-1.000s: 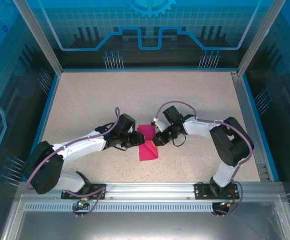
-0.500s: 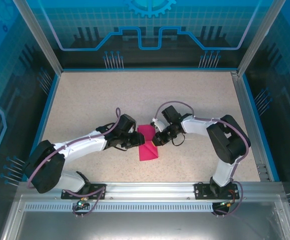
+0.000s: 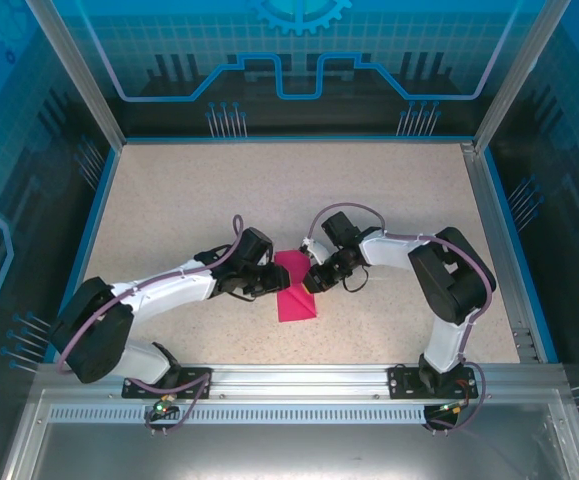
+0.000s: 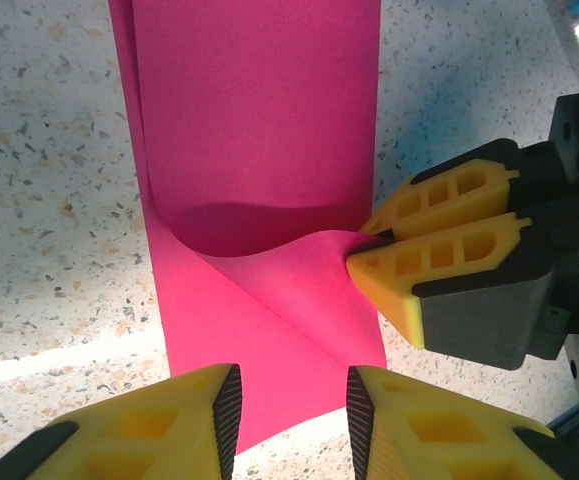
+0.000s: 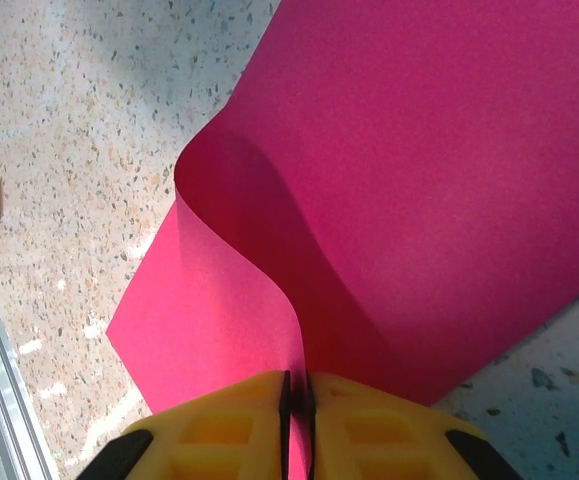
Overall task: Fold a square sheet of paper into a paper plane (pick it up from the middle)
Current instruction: Fold the triangle a second time at the center of the table.
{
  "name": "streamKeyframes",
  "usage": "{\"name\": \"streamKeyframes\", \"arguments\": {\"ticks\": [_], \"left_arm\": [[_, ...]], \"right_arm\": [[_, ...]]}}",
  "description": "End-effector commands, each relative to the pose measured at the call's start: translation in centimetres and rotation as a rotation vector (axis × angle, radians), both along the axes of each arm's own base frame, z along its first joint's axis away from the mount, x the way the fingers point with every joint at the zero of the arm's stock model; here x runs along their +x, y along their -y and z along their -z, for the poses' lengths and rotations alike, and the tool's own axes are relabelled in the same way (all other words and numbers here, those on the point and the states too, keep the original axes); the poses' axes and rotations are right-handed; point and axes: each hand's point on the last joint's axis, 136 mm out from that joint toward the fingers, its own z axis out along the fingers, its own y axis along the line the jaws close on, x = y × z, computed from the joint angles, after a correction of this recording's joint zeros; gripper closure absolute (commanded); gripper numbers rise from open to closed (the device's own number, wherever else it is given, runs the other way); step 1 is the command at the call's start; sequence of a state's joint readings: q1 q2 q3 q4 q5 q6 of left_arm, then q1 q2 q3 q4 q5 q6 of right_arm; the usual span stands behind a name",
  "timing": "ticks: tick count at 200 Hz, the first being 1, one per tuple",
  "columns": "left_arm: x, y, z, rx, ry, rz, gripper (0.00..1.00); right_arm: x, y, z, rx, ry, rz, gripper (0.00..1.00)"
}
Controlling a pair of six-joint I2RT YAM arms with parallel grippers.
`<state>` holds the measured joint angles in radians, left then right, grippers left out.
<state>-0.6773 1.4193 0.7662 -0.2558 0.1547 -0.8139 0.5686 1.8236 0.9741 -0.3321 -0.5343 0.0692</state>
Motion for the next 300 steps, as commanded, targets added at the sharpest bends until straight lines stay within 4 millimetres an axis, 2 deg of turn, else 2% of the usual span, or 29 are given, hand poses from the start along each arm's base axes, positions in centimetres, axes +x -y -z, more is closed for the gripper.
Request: {"name": "streamKeyframes", "arguments": {"ticks": [1, 67, 113, 209, 240, 300], "left_arm": [[0.4, 1.1, -1.0, -0.030, 0.008, 0.010, 0.63], [0.5, 1.4, -0.9, -0.033, 0.001, 0.010, 0.65], [0.6, 1.9, -0.7, -0.058, -0.010, 0.002, 0.77], [1.0, 2.9, -0.4, -0.098, -0.025, -0.003, 0.78], [0.9, 2.8, 0.3, -0.098, -0.044, -0.019, 0.81], [1.4, 4.1, 1.0, -0.145, -0.049, -0.019, 0.84]], "right_arm": [[-0.2, 0.3, -0.2, 0.001, -0.011, -0.007, 0.86], [-0.2, 0.5, 0.4, -0.022, -0.010, 0.003, 0.86], [-0.1, 0.8, 0.9, -0.043, -0.010, 0.011, 0.86], [-0.7, 0.3, 0.8, -0.003, -0.042, -0.009, 0.85], [-0.7, 0.4, 1.2, -0.013, -0.049, -0.006, 0.85], [-0.7, 0.6, 1.6, -0.033, -0.051, -0.002, 0.85]]}}
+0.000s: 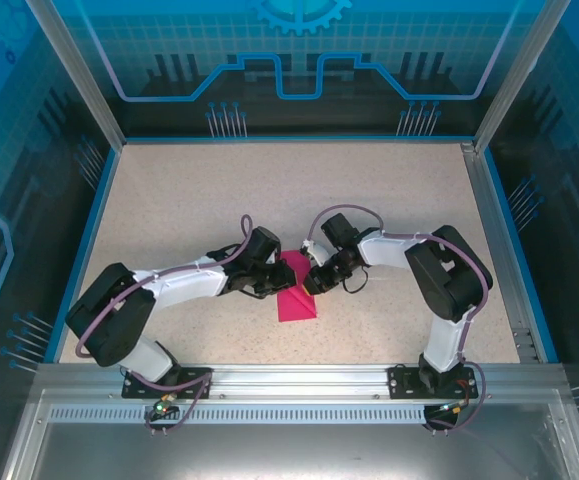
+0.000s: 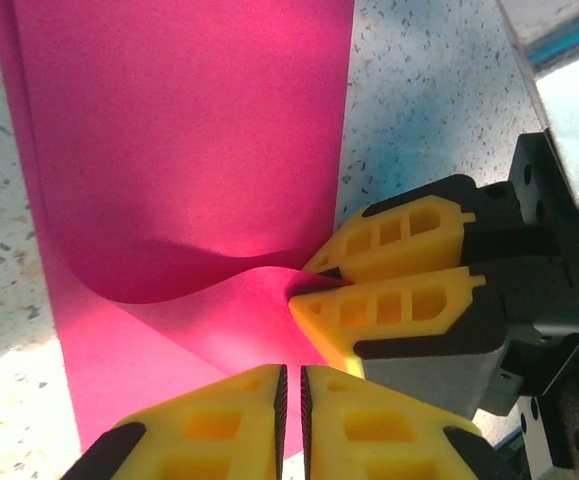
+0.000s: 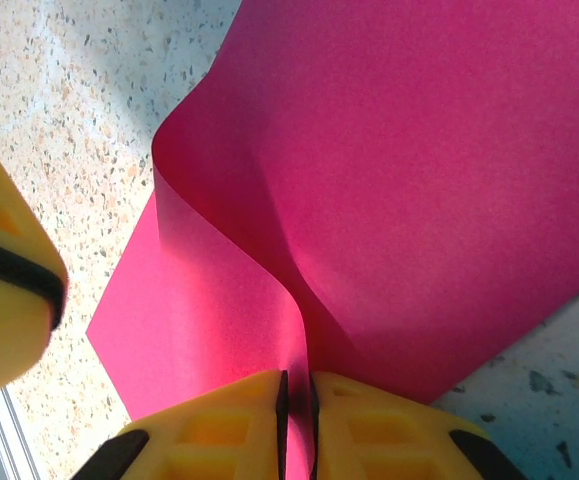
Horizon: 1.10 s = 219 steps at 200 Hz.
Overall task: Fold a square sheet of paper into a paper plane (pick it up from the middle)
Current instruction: Fold the triangle a second time at the center of the table.
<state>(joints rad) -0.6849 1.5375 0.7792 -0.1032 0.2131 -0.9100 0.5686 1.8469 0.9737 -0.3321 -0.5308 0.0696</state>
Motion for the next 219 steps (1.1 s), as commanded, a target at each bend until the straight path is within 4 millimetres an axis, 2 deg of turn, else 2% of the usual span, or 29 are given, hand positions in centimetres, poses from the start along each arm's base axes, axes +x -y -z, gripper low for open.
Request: {"name": "streamKeyframes", "arguments": {"ticks": [1, 33, 142, 219], "left_arm": [[0.1, 1.4, -0.2, -0.054, -0.002, 0.016, 0.84], [0.1, 1.8, 0.8, -0.054, -0.025, 0.014, 0.85], [-0.5, 0.4, 2.2, -0.006, -0.035, -0.014, 0.86], [-0.5, 0.5, 4.1, 0.007, -0.060, -0.023, 0.86]], "right_arm": [[-0.5, 0.4, 0.7, -0.017, -0.032, -0.004, 0.85], [-0.5, 0.5, 0.8, -0.023, -0.031, -0.002, 0.85], [-0.4, 0.6, 1.0, -0.032, -0.031, 0.001, 0.85], [-0.5, 0.7, 1.1, -0.032, -0.036, 0.000, 0.84]]}}
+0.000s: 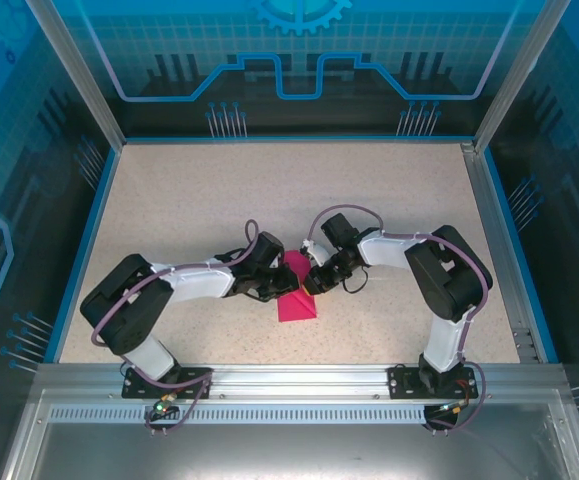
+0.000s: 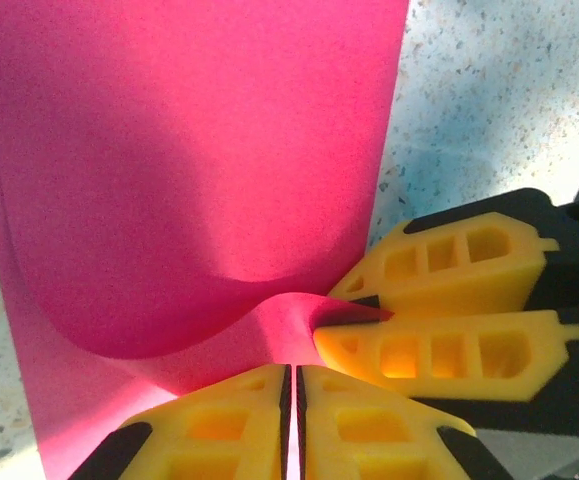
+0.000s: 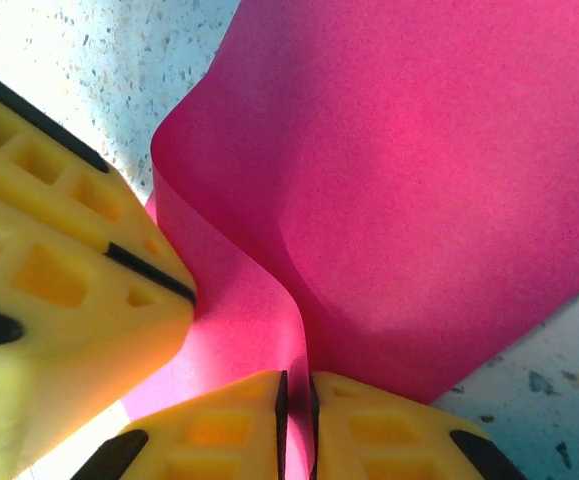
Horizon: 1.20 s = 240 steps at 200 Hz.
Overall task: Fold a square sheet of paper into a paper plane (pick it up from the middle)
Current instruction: Fold the triangle a second time at the center of the table.
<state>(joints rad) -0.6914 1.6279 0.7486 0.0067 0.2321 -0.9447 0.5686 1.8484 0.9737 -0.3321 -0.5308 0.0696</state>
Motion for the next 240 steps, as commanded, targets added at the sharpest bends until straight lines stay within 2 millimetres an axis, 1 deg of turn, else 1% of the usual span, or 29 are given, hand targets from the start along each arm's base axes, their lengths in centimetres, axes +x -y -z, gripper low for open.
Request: {"name": "streamKeyframes", "arguments": {"ticks": [1, 36, 63, 88, 99, 109, 122, 149, 159, 172, 186, 195, 198, 203, 218, 240], "left_arm": [[-0.5, -0.3, 1.5, 0.022, -0.023, -0.012, 0.86], [-0.9, -0.8, 2.5, 0.042, -0.042, -0.022, 0.86], [-1.4, -1.4, 3.6, 0.070, -0.059, -0.026, 0.86], [-1.9, -1.7, 4.7, 0.087, -0.077, -0.025, 0.86], [-2.0, -1.7, 4.9, 0.089, -0.081, -0.023, 0.86], [-2.2, -1.7, 4.9, 0.093, -0.081, -0.019, 0.86], [-2.3, -1.9, 5.0, 0.099, -0.083, -0.016, 0.86], [-2.4, -2.0, 5.0, 0.108, -0.079, -0.009, 0.86], [-2.4, -2.0, 5.0, 0.108, -0.078, -0.009, 0.86], [-2.4, -2.0, 4.9, 0.108, -0.076, -0.007, 0.86], [-2.3, -1.9, 4.9, 0.106, -0.075, -0.006, 0.86], [-2.3, -1.9, 4.8, 0.105, -0.073, -0.004, 0.86], [-2.3, -1.9, 4.8, 0.104, -0.072, -0.003, 0.86], [-2.3, -1.9, 4.7, 0.104, -0.071, -0.003, 0.86], [-2.3, -1.9, 4.8, 0.107, -0.070, -0.001, 0.86], [-2.2, -1.8, 4.6, 0.105, -0.066, 0.003, 0.86]], "right_arm": [[-0.4, 0.7, 1.0, -0.032, -0.035, 0.001, 0.84], [-0.5, 0.7, 1.1, -0.036, -0.036, -0.001, 0.84], [-0.5, 0.6, 1.1, -0.033, -0.038, -0.001, 0.83], [-0.5, 0.5, 0.8, -0.022, -0.037, 0.001, 0.82], [-0.5, 0.4, 0.5, -0.014, -0.036, -0.001, 0.82], [-0.4, 0.4, 0.0, -0.010, -0.029, 0.006, 0.80], [-0.1, 0.4, -1.0, 0.000, 0.005, 0.023, 0.74], [0.5, 1.2, -4.1, 0.033, 0.050, 0.093, 0.69], [0.3, 1.3, -5.1, 0.057, 0.061, 0.108, 0.67], [-0.3, 1.3, -6.0, 0.088, 0.058, 0.113, 0.68], [-1.1, 0.5, -7.1, 0.151, 0.018, 0.092, 0.72], [-1.7, 0.1, -7.0, 0.160, -0.016, 0.091, 0.77], [-2.5, 0.3, -6.3, 0.150, -0.045, 0.087, 0.78], [-3.1, 0.1, -6.1, 0.151, -0.061, 0.075, 0.80], [-4.2, -0.4, -5.4, 0.149, -0.090, 0.049, 0.82], [-5.1, -0.7, -4.3, 0.126, -0.132, 0.040, 0.84]]}}
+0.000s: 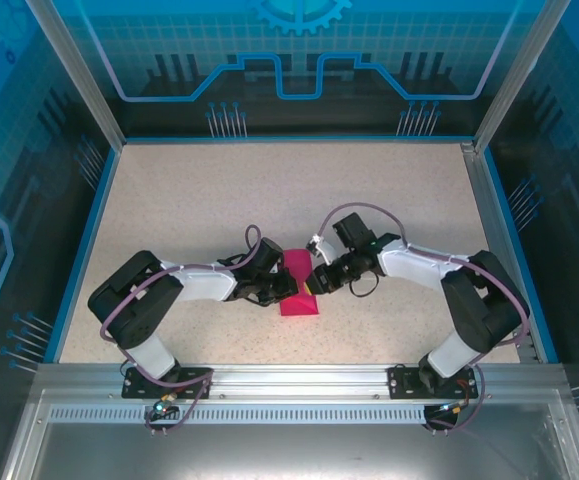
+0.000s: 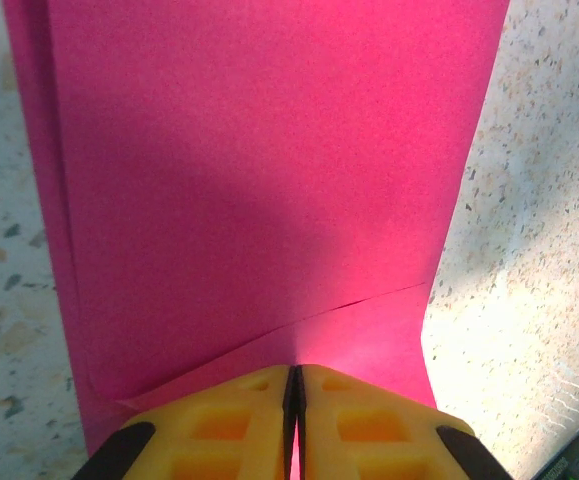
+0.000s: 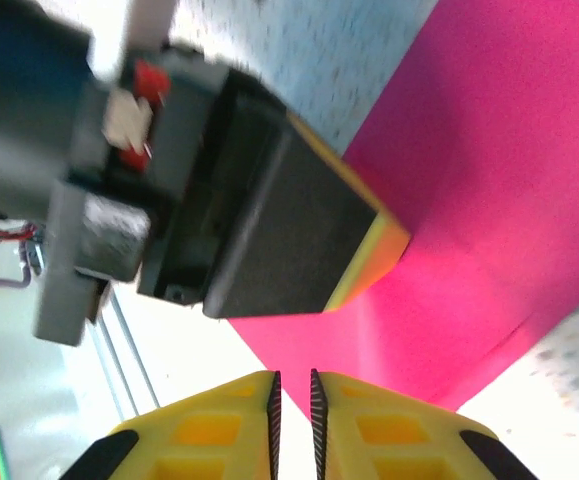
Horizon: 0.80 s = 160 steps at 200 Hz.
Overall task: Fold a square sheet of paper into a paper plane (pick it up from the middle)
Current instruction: Fold the triangle a second time at the center of the table.
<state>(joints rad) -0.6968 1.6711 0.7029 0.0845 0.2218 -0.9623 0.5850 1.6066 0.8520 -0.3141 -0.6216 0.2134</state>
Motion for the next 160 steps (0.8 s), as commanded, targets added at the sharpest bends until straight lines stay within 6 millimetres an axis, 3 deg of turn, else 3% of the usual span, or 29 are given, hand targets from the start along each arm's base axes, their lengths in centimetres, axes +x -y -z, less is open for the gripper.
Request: {"name": "streamKeyframes", "arguments": {"ticks": [1, 49, 160], "left_arm": [[-1.8, -1.5, 2.6, 0.095, -0.053, 0.019, 0.86], [-1.8, -1.5, 2.6, 0.098, -0.051, 0.022, 0.86], [-1.6, -1.4, 2.3, 0.103, -0.043, 0.033, 0.86]], "right_arm": [[-2.1, -0.6, 1.2, 0.001, -0.105, -0.025, 0.84], [-3.3, -1.3, 2.5, -0.024, -0.149, -0.055, 0.83], [-5.2, 2.0, 6.5, -0.159, -0.226, 0.007, 0.81]]}}
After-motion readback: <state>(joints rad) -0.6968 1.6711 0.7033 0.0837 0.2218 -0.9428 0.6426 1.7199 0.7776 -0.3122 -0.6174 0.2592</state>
